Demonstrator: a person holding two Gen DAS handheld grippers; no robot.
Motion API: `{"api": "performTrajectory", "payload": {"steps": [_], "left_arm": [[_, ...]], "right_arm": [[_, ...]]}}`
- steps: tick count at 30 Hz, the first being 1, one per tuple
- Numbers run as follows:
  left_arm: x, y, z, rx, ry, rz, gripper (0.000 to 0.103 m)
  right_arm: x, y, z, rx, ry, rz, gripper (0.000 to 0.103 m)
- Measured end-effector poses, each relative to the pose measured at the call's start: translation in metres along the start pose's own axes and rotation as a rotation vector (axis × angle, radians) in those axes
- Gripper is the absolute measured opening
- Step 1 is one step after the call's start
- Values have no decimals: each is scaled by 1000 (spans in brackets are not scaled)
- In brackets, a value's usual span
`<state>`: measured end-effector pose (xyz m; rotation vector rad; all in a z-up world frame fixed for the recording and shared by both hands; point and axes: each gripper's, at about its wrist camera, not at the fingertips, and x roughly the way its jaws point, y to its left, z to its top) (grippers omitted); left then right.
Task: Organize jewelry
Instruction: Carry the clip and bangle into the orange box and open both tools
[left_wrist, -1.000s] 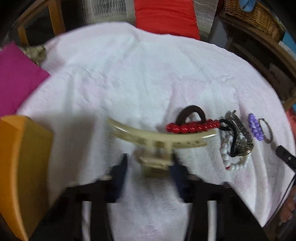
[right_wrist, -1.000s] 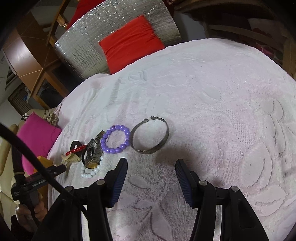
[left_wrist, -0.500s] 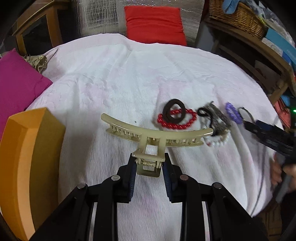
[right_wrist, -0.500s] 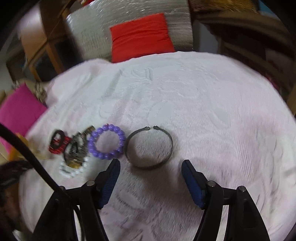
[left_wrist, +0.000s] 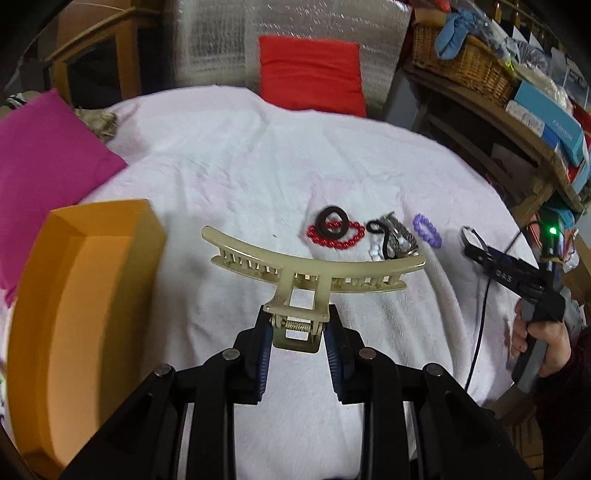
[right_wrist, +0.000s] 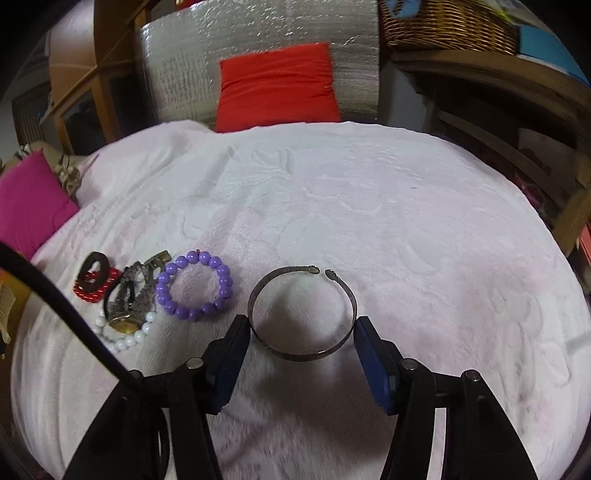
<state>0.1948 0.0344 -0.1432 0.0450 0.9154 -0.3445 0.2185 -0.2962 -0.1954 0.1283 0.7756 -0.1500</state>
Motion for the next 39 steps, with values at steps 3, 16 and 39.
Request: {"api": "performTrajectory", "payload": {"steps": [3,16,39], "left_arm": [[-28,11,-6,-9,-48,48,28],[-124,146,-87,-236,-107,389,28],[-109,197,-137,-341,0,474,58]], "right_arm": [[-26,4,-2,14,-16,28,61],[-87,238,5,-268,3,446,61],[-44,427,-24,-335,178,537,66]]}}
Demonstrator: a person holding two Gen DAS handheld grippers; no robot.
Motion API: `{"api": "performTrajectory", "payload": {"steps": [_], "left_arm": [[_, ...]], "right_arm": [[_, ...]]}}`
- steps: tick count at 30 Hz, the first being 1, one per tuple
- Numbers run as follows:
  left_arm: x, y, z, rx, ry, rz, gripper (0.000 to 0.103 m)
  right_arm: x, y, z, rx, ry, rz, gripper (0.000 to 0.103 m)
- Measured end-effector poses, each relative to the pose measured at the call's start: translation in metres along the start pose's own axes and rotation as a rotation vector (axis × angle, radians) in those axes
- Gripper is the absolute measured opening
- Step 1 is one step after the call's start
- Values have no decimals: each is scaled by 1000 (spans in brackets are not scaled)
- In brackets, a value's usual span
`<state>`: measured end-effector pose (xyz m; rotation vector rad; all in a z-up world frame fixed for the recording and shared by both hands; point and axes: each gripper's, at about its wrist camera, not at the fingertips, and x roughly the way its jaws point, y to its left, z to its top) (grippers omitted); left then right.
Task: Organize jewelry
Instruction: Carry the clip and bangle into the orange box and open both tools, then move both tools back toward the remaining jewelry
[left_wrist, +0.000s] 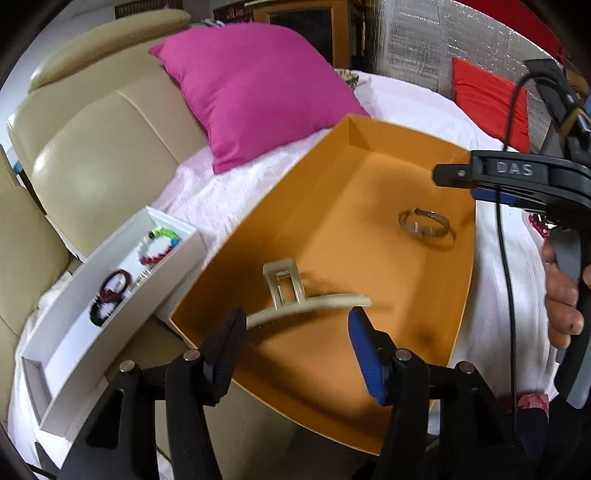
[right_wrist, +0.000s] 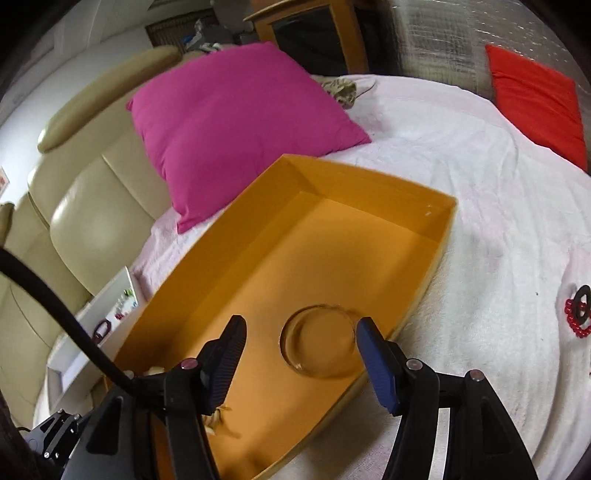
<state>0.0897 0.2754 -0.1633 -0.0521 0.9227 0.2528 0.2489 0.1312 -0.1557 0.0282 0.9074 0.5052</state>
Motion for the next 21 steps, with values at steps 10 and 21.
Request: {"api": "performTrajectory", "payload": {"steps": [10,21], "left_arm": [[-31,-26,7,53,-45,9,59],[-70,-86,3,152,-101,-16,67]], "right_arm": [[-72,-43,-7,94,-145,32,66],[-183,-155,-61,263,-281,-30,66]]}}
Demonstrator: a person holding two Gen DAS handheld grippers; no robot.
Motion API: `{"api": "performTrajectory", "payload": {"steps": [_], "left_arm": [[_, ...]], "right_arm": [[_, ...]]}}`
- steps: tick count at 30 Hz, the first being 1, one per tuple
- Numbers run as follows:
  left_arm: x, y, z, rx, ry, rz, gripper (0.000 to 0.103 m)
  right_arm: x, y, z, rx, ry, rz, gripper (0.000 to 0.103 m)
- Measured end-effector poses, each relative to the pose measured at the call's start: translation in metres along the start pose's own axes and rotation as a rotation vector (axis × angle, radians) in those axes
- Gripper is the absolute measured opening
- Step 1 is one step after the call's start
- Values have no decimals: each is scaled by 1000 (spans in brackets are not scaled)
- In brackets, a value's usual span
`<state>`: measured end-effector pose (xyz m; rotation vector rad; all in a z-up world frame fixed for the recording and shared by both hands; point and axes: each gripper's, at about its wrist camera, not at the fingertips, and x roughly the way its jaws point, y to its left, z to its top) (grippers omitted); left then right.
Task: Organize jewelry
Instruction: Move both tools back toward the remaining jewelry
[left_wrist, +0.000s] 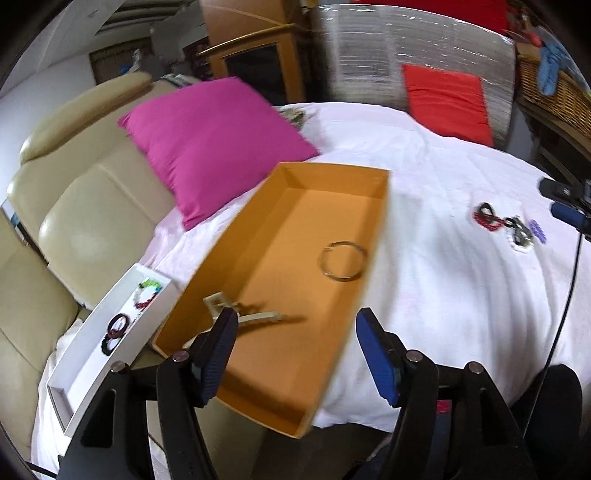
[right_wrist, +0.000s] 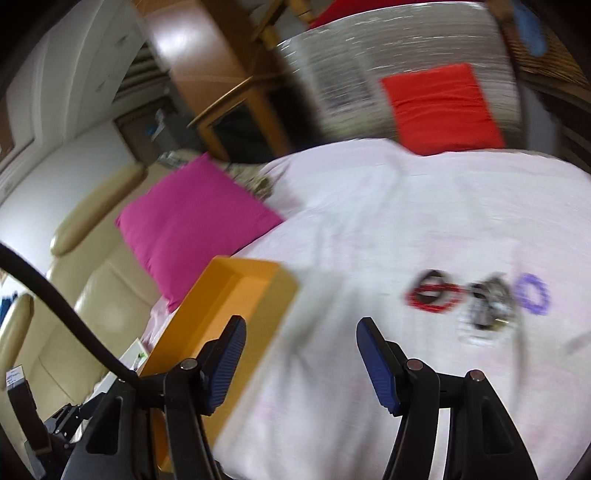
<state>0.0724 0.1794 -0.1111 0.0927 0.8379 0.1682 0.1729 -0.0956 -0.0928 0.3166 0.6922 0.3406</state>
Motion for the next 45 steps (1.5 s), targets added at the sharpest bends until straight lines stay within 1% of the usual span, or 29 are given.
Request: {"api": "performTrajectory", "payload": {"steps": [7,10,14,17,21,24,30,33,36,37,39,40,42,45], "left_arm": [[1,-60,9,97,27,-88,67],[5,-82,15,124,37,-129,67],[16,-105,26,143,60,-164,67],[22,-119,32,156,71,-185,67],[30,-138,42,188,61,-209,67],[43,-150,53,197,51,-250,67],[81,-172,78,204,53,-325,67],[103,-184,93,210,56,-360,67],[127,-196,109,209,78,-396,67],[136,-201,116,209,87,-404,66],[147,-209,124,220,94,-419,56],[152,-213,128,232,98,-431,54],[163,-226,137,261,105,-450,49],[178,-246,145,307,122,-504,48]], "right_arm": [[-76,-105,-18,125,-59,-97,66],[-95,-139,-28,182,-71,-116,66],[-105,-168,-38,231,-79,-127,66],[-100,-179,-43,257,-77,-118,66],[-88,-187,-47,278,-69,-102,66],[-81,-194,-50,287,-59,-94,65],[-62,-209,-52,295,-35,-100,63],[-50,-215,-46,293,-29,-121,63],[-34,-220,-36,274,-25,-150,63],[-26,-221,-30,258,-19,-169,63],[-15,-221,-22,232,-13,-194,63],[-9,-221,-18,217,-10,-210,62],[5,-224,-9,197,0,-242,55],[18,-229,0,197,7,-260,51]]}}
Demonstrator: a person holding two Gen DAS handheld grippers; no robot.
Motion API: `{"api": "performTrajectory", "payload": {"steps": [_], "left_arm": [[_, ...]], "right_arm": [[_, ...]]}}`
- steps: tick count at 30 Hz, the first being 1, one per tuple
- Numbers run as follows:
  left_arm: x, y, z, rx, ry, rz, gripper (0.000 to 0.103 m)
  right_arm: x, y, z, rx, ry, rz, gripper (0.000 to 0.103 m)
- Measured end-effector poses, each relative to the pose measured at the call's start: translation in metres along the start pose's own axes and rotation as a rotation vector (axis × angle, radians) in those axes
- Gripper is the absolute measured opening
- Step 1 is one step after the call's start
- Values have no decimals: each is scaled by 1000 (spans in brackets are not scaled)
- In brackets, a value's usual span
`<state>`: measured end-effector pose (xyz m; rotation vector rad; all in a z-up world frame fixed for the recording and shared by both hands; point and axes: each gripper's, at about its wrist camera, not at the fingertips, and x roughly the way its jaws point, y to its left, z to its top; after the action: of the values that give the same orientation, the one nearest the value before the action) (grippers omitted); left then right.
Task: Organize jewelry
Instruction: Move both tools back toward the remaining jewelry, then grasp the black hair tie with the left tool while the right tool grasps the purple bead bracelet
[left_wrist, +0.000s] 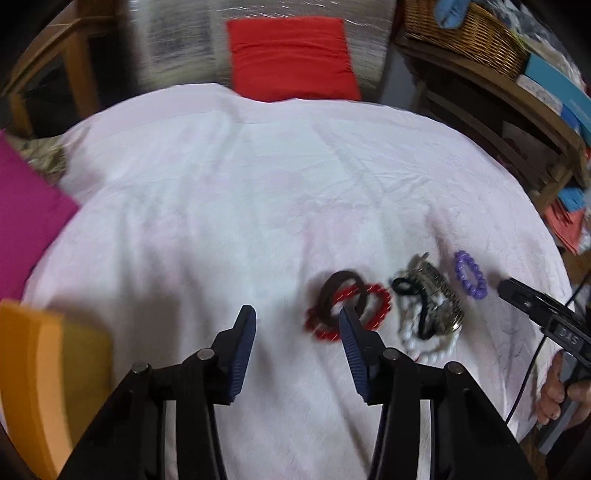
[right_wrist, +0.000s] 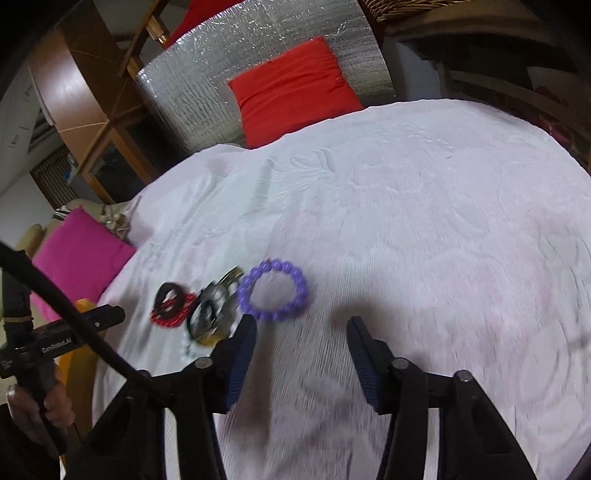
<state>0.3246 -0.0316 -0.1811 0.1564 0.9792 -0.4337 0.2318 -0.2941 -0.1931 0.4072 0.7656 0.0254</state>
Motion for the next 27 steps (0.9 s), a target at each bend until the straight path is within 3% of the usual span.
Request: {"api": "performTrajectory", "payload": {"steps": [4,5,6,10,12,14,22,27], "left_arm": [[29,-8,11,44,55,-24,48],[37,-9,12,44,67,-38,41],[42,-9,13,43,77,-52,27],[53,-13,15,63,88,-95,17],[52,-15,14,74,79,-92,15],[46,-14,11,61,61,-95,14],[-1,-2,-21,-20,12,-135,10],[-26,3,-56,-61,25,-141,10]], "right_arm": [[19,6,10,-38,12,-33,51],[24,8,10,-49,23,-42,50],[29,9,12,-62,31,-58,46],[40,18,15,-136,27,-128,37],[44,22,14,-178,31,-167,19],[42,22,13,-198,26,-188,11],[16,3,-1,-119,11,-164,10],[-9,-5,-20,-87,23,-146,10]]}}
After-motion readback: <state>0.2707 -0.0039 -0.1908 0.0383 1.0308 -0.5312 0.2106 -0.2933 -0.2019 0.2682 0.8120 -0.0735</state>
